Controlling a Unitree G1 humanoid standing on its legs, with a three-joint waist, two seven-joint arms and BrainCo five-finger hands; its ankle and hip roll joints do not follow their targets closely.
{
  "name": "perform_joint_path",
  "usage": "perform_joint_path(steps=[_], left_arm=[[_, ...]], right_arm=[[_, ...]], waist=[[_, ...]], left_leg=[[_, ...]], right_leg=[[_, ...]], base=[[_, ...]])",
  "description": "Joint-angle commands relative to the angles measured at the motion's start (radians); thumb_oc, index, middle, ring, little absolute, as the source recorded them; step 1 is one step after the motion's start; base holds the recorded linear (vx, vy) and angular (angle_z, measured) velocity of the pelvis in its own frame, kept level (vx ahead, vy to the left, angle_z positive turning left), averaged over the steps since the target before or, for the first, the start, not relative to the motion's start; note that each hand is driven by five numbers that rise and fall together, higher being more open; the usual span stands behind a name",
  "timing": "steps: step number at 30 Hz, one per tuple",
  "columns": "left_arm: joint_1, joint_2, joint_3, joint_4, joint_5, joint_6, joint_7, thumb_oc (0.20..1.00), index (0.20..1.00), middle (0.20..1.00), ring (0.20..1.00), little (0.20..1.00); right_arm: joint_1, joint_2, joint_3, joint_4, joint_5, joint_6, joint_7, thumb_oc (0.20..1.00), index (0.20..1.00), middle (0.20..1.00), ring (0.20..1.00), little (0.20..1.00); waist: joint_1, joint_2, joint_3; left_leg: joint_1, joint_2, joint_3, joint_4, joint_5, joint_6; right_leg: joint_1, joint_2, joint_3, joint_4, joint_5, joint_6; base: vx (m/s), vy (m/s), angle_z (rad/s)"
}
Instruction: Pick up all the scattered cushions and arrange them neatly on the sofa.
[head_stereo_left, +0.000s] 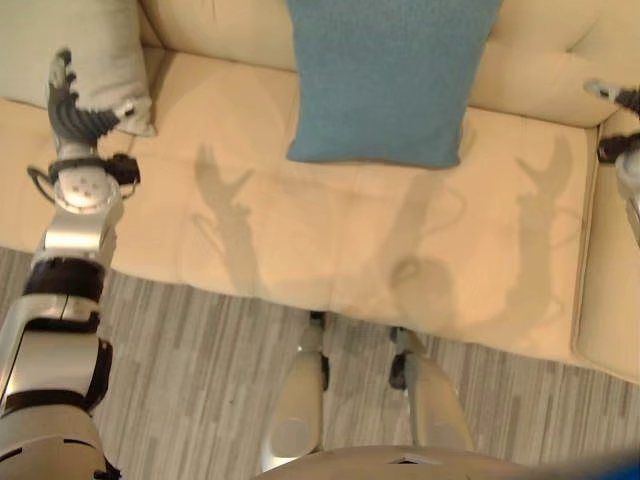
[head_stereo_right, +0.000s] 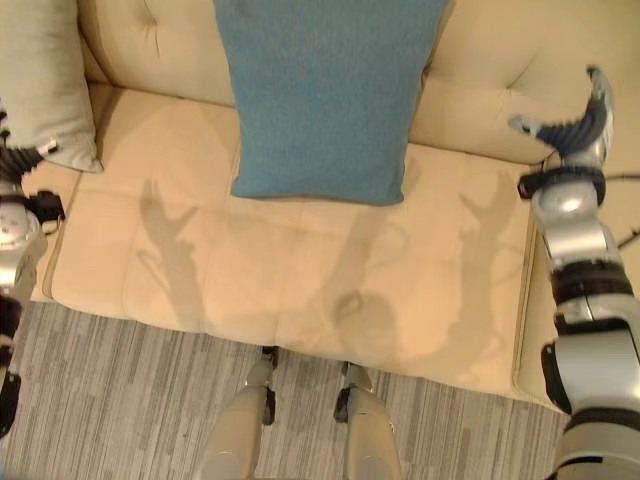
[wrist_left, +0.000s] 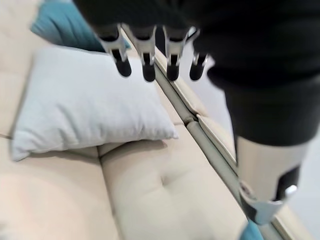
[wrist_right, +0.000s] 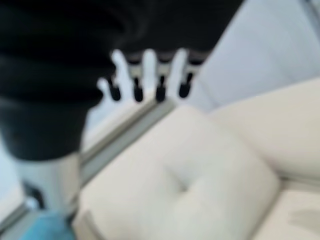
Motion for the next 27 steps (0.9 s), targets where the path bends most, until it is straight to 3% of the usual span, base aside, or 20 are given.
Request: perform_joint_path(steps=[1, 3, 9, 12, 13, 15, 18, 27], left_arm=[[0.031, -0.034, 0.049, -0.004, 0.097, -0.018, -0.055, 1.000, 1.000, 1.000, 1.000, 1.000], [0.218, -0.113, 0.099, -0.019, 0.111, -0.004, -0.121, 1.000, 1.000, 1.000, 1.000, 1.000], [0.459, -0.277, 0.092, 0.094, 0.191, 0.056, -0.234, 1.000, 1.000, 1.000, 1.000, 1.000], [0.488, -0.342, 0.060, 0.258, 0.227, 0.076, -0.273, 1.000, 1.000, 1.000, 1.000, 1.000], [0.508, -0.388, 0.040, 0.387, 0.255, 0.088, -0.303, 1.000, 1.000, 1.000, 1.000, 1.000], [0.510, -0.414, 0.038, 0.462, 0.264, 0.099, -0.313, 1.000, 1.000, 1.000, 1.000, 1.000], [0.539, -0.497, 0.036, 0.652, 0.330, 0.130, -0.311, 1.000, 1.000, 1.000, 1.000, 1.000], [0.598, -0.564, 0.048, 0.766, 0.401, 0.170, -0.306, 1.000, 1.000, 1.000, 1.000, 1.000]], right_arm=[[0.088, 0.014, -0.029, -0.018, -0.070, -0.044, 0.066, 1.000, 1.000, 1.000, 1.000, 1.000], [0.288, 0.059, -0.090, -0.022, -0.114, -0.040, 0.131, 1.000, 1.000, 1.000, 1.000, 1.000], [0.471, 0.164, -0.084, 0.083, -0.260, -0.023, 0.215, 1.000, 1.000, 1.000, 1.000, 1.000], [0.493, 0.226, -0.036, 0.218, -0.333, -0.001, 0.243, 1.000, 1.000, 1.000, 1.000, 1.000], [0.513, 0.265, -0.003, 0.301, -0.382, 0.010, 0.268, 1.000, 1.000, 1.000, 1.000, 1.000], [0.516, 0.287, 0.012, 0.338, -0.400, 0.015, 0.270, 1.000, 1.000, 1.000, 1.000, 1.000], [0.559, 0.388, 0.041, 0.486, -0.448, 0.036, 0.287, 1.000, 1.000, 1.000, 1.000, 1.000], [0.635, 0.490, 0.018, 0.591, -0.425, 0.061, 0.288, 1.000, 1.000, 1.000, 1.000, 1.000]], waist=[[-0.001, -0.046, -0.090], [-0.005, -0.052, -0.108], [-0.008, -0.056, -0.140], [-0.009, -0.054, -0.161], [-0.008, -0.051, -0.173], [-0.008, -0.052, -0.182], [-0.005, -0.049, -0.214], [0.004, -0.052, -0.251]], left_leg=[[0.085, -0.015, 0.025, 0.057, -0.179, -0.021], [0.143, -0.015, 0.023, 0.044, -0.185, -0.019], [0.223, -0.015, 0.030, 0.024, -0.186, -0.007], [0.259, -0.015, 0.039, 0.020, -0.191, -0.003], [0.285, -0.012, 0.043, 0.020, -0.198, -0.001], [0.295, -0.014, 0.046, 0.020, -0.198, 0.001], [0.338, -0.016, 0.055, 0.003, -0.202, 0.005], [0.409, -0.028, 0.071, -0.008, -0.223, 0.018]], right_leg=[[0.055, -0.017, 0.014, 0.028, -0.100, 0.039], [0.123, -0.016, 0.008, 0.006, -0.103, 0.046], [0.208, -0.017, 0.008, -0.031, -0.098, 0.055], [0.243, -0.012, 0.014, -0.040, -0.100, 0.057], [0.267, -0.010, 0.017, -0.042, -0.104, 0.057], [0.275, -0.009, 0.021, -0.044, -0.105, 0.058], [0.313, -0.006, 0.022, -0.057, -0.108, 0.060], [0.374, -0.014, 0.031, -0.063, -0.112, 0.068]], base=[[0.08, -0.007, 0.00], [0.11, -0.005, 0.00], [0.04, 0.005, 0.01], [0.01, 0.016, -0.03], [0.02, 0.016, -0.04], [0.00, 0.012, -0.05], [-0.01, 0.006, -0.07], [-0.02, 0.036, -0.07]])
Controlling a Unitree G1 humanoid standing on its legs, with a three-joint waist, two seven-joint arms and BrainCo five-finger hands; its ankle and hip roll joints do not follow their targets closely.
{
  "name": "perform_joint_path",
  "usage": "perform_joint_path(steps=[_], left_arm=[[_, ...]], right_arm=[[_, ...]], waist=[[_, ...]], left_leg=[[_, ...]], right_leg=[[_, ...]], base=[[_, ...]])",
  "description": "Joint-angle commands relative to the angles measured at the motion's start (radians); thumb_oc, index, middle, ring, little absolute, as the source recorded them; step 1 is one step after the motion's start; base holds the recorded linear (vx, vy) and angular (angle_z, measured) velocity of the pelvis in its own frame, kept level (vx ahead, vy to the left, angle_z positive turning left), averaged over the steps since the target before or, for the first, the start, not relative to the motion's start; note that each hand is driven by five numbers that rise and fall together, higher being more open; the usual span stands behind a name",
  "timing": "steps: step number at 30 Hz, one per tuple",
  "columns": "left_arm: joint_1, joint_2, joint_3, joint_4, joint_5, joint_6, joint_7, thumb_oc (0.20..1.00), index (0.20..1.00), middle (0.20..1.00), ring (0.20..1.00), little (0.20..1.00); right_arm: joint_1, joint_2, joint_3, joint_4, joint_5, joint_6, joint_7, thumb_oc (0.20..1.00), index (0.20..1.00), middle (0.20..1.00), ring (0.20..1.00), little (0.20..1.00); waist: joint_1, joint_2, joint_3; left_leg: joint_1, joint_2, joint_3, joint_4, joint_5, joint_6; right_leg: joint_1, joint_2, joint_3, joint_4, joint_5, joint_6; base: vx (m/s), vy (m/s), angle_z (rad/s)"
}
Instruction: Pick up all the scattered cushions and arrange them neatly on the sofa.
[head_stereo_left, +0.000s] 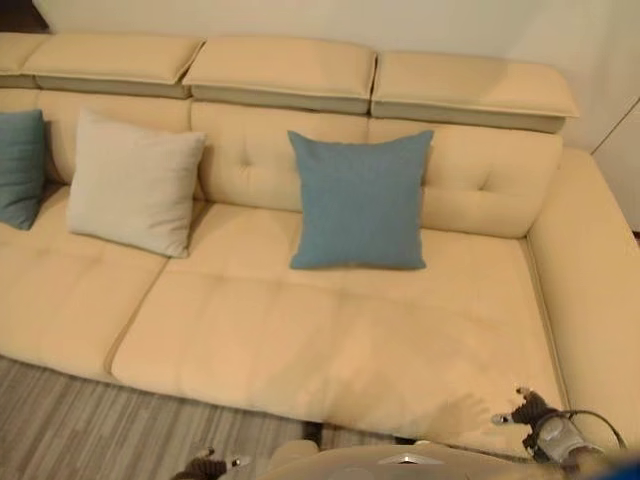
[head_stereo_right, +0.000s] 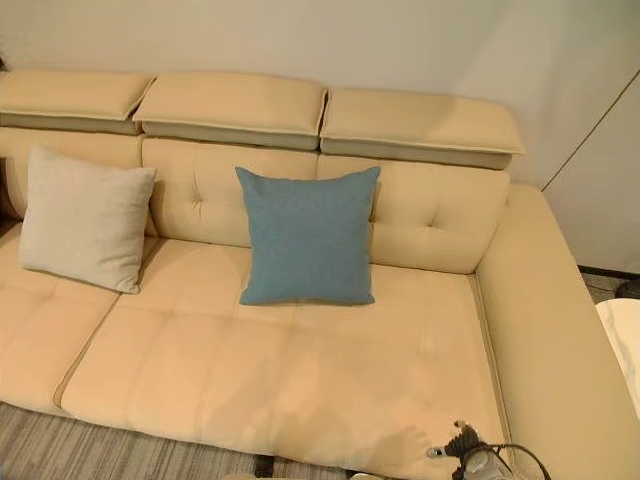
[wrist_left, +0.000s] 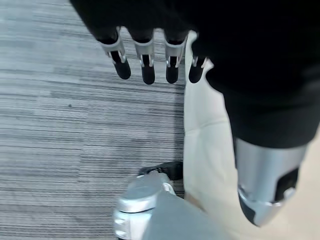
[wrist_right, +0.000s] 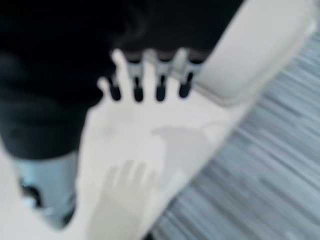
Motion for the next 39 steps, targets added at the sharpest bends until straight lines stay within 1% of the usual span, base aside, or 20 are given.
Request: perform_joint_path(steps=[1, 7, 11, 15, 17, 19, 20, 21, 22, 23, 24, 28, 29, 30, 32, 33, 34, 35, 36, 39], left_arm=[[-0.044, 0.037, 0.006, 0.029, 0.057, 0.008, 0.004, 1.000, 1.000, 1.000, 1.000, 1.000], [-0.078, 0.026, -0.055, 0.001, 0.084, 0.002, 0.009, 1.000, 1.000, 1.000, 1.000, 1.000], [-0.114, 0.025, -0.081, -0.021, 0.079, -0.002, 0.017, 1.000, 1.000, 1.000, 1.000, 1.000], [-0.138, 0.037, -0.107, -0.033, 0.090, 0.005, 0.021, 1.000, 1.000, 1.000, 1.000, 1.000], [-0.172, 0.066, -0.091, -0.012, 0.070, 0.026, 0.016, 1.000, 1.000, 1.000, 1.000, 1.000], [-0.173, 0.066, -0.090, -0.010, 0.070, 0.023, 0.016, 1.000, 1.000, 1.000, 1.000, 1.000], [-0.175, 0.065, -0.087, -0.008, 0.058, 0.020, 0.016, 1.000, 1.000, 1.000, 1.000, 1.000], [-0.175, 0.066, -0.088, -0.008, 0.058, 0.020, 0.016, 1.000, 1.000, 1.000, 1.000, 1.000], [-0.184, 0.064, -0.080, 0.000, 0.049, 0.021, 0.021, 1.000, 1.000, 1.000, 1.000, 1.000], [-0.193, 0.065, -0.076, 0.001, 0.035, 0.025, 0.027, 1.000, 1.000, 1.000, 1.000, 1.000], [-0.214, 0.064, -0.081, 0.001, 0.024, 0.029, 0.035, 1.000, 1.000, 1.000, 1.000, 1.000], [-0.263, 0.072, -0.101, 0.010, 0.013, 0.032, 0.038, 1.000, 1.000, 1.000, 1.000, 1.000], [-0.269, 0.072, -0.102, 0.013, 0.011, 0.033, 0.036, 1.000, 1.000, 1.000, 1.000, 1.000], [-0.273, 0.073, -0.095, 0.022, 0.014, 0.038, 0.031, 1.000, 1.000, 1.000, 1.000, 1.000], [-0.275, 0.069, -0.092, 0.028, 0.019, 0.044, 0.029, 1.000, 1.000, 1.000, 1.000, 1.000], [-0.276, 0.069, -0.092, 0.028, 0.019, 0.044, 0.029, 1.000, 1.000, 1.000, 1.000, 1.000], [-0.281, 0.067, -0.089, 0.030, 0.015, 0.044, 0.030, 1.000, 1.000, 1.000, 1.000, 1.000], [-0.283, 0.069, -0.091, 0.030, 0.012, 0.043, 0.036, 1.000, 1.000, 1.000, 1.000, 1.000], [-0.287, 0.069, -0.083, 0.036, 0.002, 0.045, 0.044, 1.000, 1.000, 1.000, 1.000, 1.000], [-0.297, 0.083, -0.080, 0.055, 0.014, 0.053, 0.038, 1.000, 1.000, 1.000, 1.000, 1.000]], right_arm=[[-0.054, -0.003, 0.009, 0.021, 0.020, 0.009, -0.010, 1.000, 1.000, 1.000, 1.000, 1.000], [-0.060, 0.024, 0.032, 0.037, 0.002, 0.024, -0.010, 1.000, 1.000, 1.000, 1.000, 1.000], [-0.082, 0.049, 0.054, 0.033, -0.016, 0.039, -0.012, 1.000, 1.000, 1.000, 1.000, 1.000], [-0.089, 0.061, 0.068, 0.031, -0.001, 0.038, -0.010, 1.000, 1.000, 1.000, 1.000, 1.000], [-0.086, 0.059, 0.077, 0.038, 0.012, 0.037, -0.003, 1.000, 1.000, 1.000, 1.000, 1.000], [-0.085, 0.057, 0.075, 0.037, 0.016, 0.036, -0.004, 1.000, 1.000, 1.000, 1.000, 1.000], [-0.088, 0.055, 0.082, 0.029, 0.008, 0.038, -0.005, 1.000, 1.000, 1.000, 1.000, 1.000], [-0.087, 0.055, 0.082, 0.029, 0.008, 0.038, -0.004, 1.000, 1.000, 1.000, 1.000, 1.000], [-0.089, 0.056, 0.085, 0.025, 0.020, 0.032, -0.010, 1.000, 1.000, 1.000, 1.000, 1.000], [-0.092, 0.055, 0.088, 0.028, 0.027, 0.034, -0.014, 1.000, 1.000, 1.000, 1.000, 1.000], [-0.096, 0.047, 0.090, 0.027, 0.041, 0.036, -0.024, 1.000, 1.000, 1.000, 1.000, 1.000], [-0.095, 0.030, 0.089, 0.038, 0.057, 0.039, -0.029, 1.000, 1.000, 1.000, 1.000, 1.000], [-0.092, 0.025, 0.088, 0.044, 0.056, 0.040, -0.028, 1.000, 1.000, 1.000, 1.000, 1.000], [-0.081, 0.020, 0.082, 0.061, 0.051, 0.043, -0.021, 1.000, 1.000, 1.000, 1.000, 1.000], [-0.079, 0.016, 0.080, 0.076, 0.043, 0.046, -0.020, 1.000, 1.000, 1.000, 1.000, 1.000], [-0.079, 0.016, 0.080, 0.076, 0.043, 0.046, -0.020, 1.000, 1.000, 1.000, 1.000, 1.000], [-0.080, 0.011, 0.076, 0.079, 0.044, 0.045, -0.018, 1.000, 1.000, 1.000, 1.000, 1.000], [-0.073, 0.008, 0.077, 0.083, 0.038, 0.048, -0.019, 1.000, 1.000, 1.000, 1.000, 1.000], [-0.066, 0.012, 0.071, 0.090, 0.037, 0.049, -0.016, 1.000, 1.000, 1.000, 1.000, 1.000], [-0.061, 0.019, 0.077, 0.099, 0.016, 0.054, -0.006, 1.000, 1.000, 1.000, 1.000, 1.000]], waist=[[0.018, -0.049, 0.026], [0.014, -0.050, 0.051], [0.008, -0.051, 0.082], [0.012, -0.039, 0.103], [0.016, -0.031, 0.066], [0.021, -0.040, 0.059], [0.042, -0.055, 0.045], [0.041, -0.056, 0.046], [0.042, -0.071, 0.041], [0.040, -0.073, 0.045], [0.035, -0.070, 0.057], [0.016, -0.064, 0.088], [0.011, -0.065, 0.093], [-0.005, -0.084, 0.095], [-0.015, -0.097, 0.081], [-0.016, -0.097, 0.079], [-0.021, -0.095, 0.072], [-0.030, -0.089, 0.065], [-0.046, -0.064, 0.045], [-0.054, -0.053, 0.018]], left_leg=[[0.080, -0.038, 0.029, 0.011, -0.131, 0.003], [0.083, -0.063, 0.040, 0.019, -0.140, 0.026], [0.056, -0.072, 0.052, 0.039, -0.136, 0.043], [0.003, -0.066, 0.049, 0.078, -0.117, 0.068], [-0.023, -0.058, 0.055, 0.082, -0.102, 0.076], [-0.040, -0.062, 0.061, 0.089, -0.100, 0.074], [-0.067, -0.063, 0.072, 0.098, -0.088, 0.064], [-0.065, -0.064, 0.071, 0.099, -0.089, 0.064], [-0.103, -0.052, 0.076, 0.112, -0.061, 0.044], [-0.133, -0.040, 0.074, 0.121, -0.033, 0.030], [-0.168, -0.025, 0.069, 0.131, -0.002, 0.009], [-0.215, -0.007, 0.062, 0.181, 0.014, -0.013], [-0.213, -0.009, 0.055, 0.202, -0.004, -0.013], [-0.180, -0.015, 0.052, 0.266, -0.076, -0.006], [-0.146, -0.012, 0.038, 0.316, -0.134, -0.003], [-0.149, -0.013, 0.037, 0.314, -0.131, -0.003], [-0.099, -0.003, 0.026, 0.307, -0.157, -0.010], [-0.098, 0.003, 0.011, 0.303, -0.136, -0.014], [-0.041, 0.022, 0.025, 0.208, -0.129, -0.016], [0.007, 0.004, 0.028, 0.127, -0.127, -0.014]], right_leg=[[0.037, -0.024, 0.011, 0.015, -0.063, 0.056], [0.005, -0.050, 0.031, 0.034, -0.027, 0.076], [-0.071, -0.077, 0.037, 0.093, 0.008, 0.099], [-0.077, -0.041, 0.078, 0.286, -0.109, 0.063], [-0.028, 0.008, 0.114, 0.420, -0.186, 0.044], [-0.003, 0.010, 0.121, 0.398, -0.184, 0.050], [0.047, 0.012, 0.100, 0.317, -0.214, 0.038], [0.052, 0.012, 0.099, 0.312, -0.214, 0.038], [0.079, 0.034, 0.107, 0.215, -0.242, 0.018], [0.076, 0.055, 0.120, 0.183, -0.248, 0.002], [0.063, 0.079, 0.127, 0.162, -0.247, -0.013], [0.044, 0.092, 0.114, 0.168, -0.239, -0.037], [0.033, 0.091, 0.111, 0.175, -0.233, -0.043], [0.023, 0.069, 0.109, 0.182, -0.215, -0.044], [0.018, 0.051, 0.108, 0.171, -0.199, -0.045], [0.015, 0.051, 0.107, 0.170, -0.197, -0.045], [0.013, 0.046, 0.106, 0.169, -0.195, -0.042], [0.012, 0.045, 0.101, 0.166, -0.191, -0.038], [0.010, 0.052, 0.098, 0.157, -0.186, -0.028], [0.026, 0.037, 0.100, 0.123, -0.159, -0.012]], base=[[-0.04, 0.091, -0.23], [-0.12, 0.106, -0.11], [-0.22, 0.073, -0.17], [-0.26, 0.062, -0.20], [-0.20, -0.030, -0.22], [-0.14, -0.111, -0.20], [-0.06, -0.102, -0.28], [-0.16, -0.236, -0.32], [-0.15, -0.203, -0.42], [-0.30, -0.313, -0.01], [-0.21, -0.180, 0.12], [-0.22, -0.102, 0.26], [-0.25, -0.043, 0.41], [-0.19, -0.008, 0.26], [-0.09, 0.022, 0.07], [-0.01, 0.053, 0.12], [0.00, 0.067, 0.16], [0.04, 0.150, 0.12], [0.05, 0.162, 0.13], [0.07, 0.141, 0.10]])
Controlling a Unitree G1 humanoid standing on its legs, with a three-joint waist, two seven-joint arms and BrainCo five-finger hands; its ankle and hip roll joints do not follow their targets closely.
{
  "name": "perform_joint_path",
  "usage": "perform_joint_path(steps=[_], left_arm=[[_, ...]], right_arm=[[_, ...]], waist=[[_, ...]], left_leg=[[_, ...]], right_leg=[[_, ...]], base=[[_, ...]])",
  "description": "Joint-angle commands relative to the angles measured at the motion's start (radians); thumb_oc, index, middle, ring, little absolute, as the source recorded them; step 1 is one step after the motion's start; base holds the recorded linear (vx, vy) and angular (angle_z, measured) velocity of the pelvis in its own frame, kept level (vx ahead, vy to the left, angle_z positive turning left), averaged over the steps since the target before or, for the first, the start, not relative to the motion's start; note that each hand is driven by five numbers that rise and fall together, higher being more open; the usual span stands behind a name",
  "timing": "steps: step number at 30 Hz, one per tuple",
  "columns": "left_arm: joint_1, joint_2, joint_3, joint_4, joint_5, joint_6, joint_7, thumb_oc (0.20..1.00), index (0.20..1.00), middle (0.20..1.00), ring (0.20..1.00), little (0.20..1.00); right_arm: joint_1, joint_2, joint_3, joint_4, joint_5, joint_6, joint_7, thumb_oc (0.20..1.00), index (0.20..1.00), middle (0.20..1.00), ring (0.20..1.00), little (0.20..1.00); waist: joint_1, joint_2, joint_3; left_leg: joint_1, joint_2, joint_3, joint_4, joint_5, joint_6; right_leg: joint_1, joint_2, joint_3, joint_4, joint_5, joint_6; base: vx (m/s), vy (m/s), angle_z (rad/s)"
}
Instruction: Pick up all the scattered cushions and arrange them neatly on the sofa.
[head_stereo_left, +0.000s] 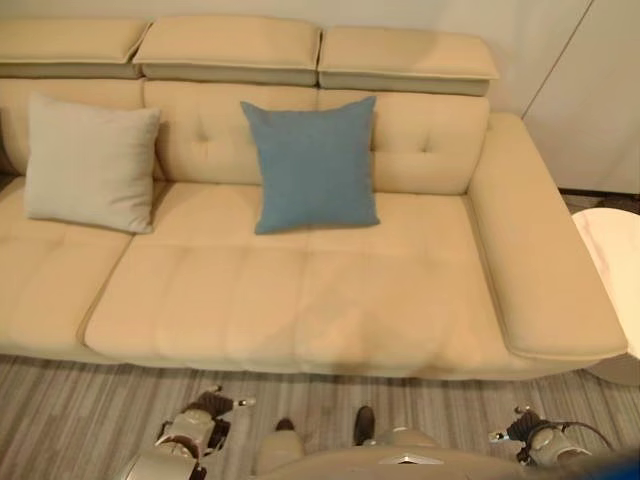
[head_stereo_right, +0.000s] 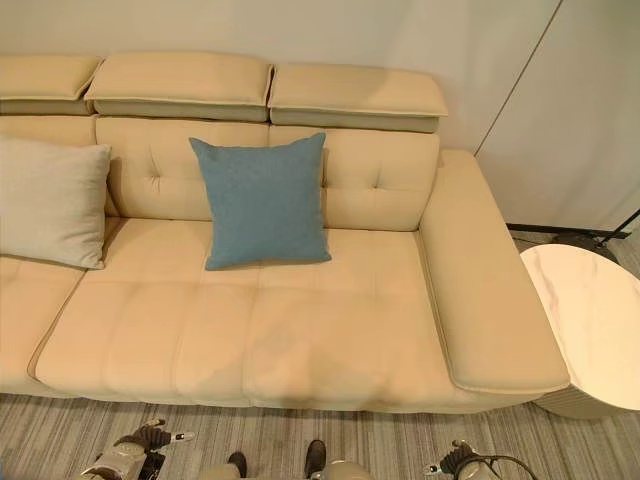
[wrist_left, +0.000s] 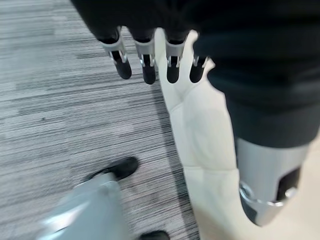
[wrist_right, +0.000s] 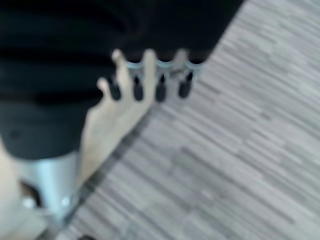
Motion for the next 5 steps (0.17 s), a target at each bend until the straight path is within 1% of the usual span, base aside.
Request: perform_joint_path(steps=[1, 3, 5], left_arm=[[-0.004, 0.041, 0.031, 0.043, 0.006, 0.002, 0.027, 1.000, 1.000, 1.000, 1.000, 1.000], [-0.009, 0.060, 0.037, 0.052, 0.020, 0.009, 0.025, 1.000, 1.000, 1.000, 1.000, 1.000], [-0.012, 0.078, 0.044, 0.066, 0.029, 0.015, 0.024, 1.000, 1.000, 1.000, 1.000, 1.000]], right_arm=[[-0.004, -0.015, 0.012, 0.033, -0.011, 0.004, -0.002, 1.000, 1.000, 1.000, 1.000, 1.000], [-0.005, -0.012, 0.019, 0.034, -0.020, 0.004, 0.001, 1.000, 1.000, 1.000, 1.000, 1.000], [-0.004, -0.013, 0.022, 0.037, -0.025, 0.007, 0.001, 1.000, 1.000, 1.000, 1.000, 1.000]], waist=[[0.023, -0.007, -0.052], [0.026, -0.004, -0.063], [0.026, -0.002, -0.071]], left_leg=[[-0.041, -0.054, 0.007, 0.031, -0.082, 0.061], [-0.011, -0.058, 0.018, 0.001, -0.083, 0.065], [0.011, -0.063, 0.023, -0.026, -0.081, 0.068]], right_leg=[[0.015, -0.089, 0.092, 0.039, -0.064, 0.127], [0.032, -0.096, 0.093, 0.019, -0.057, 0.135], [0.044, -0.099, 0.095, 0.007, -0.048, 0.143]], base=[[0.04, 0.069, -0.09], [0.04, 0.089, -0.13], [0.02, 0.077, -0.36]])
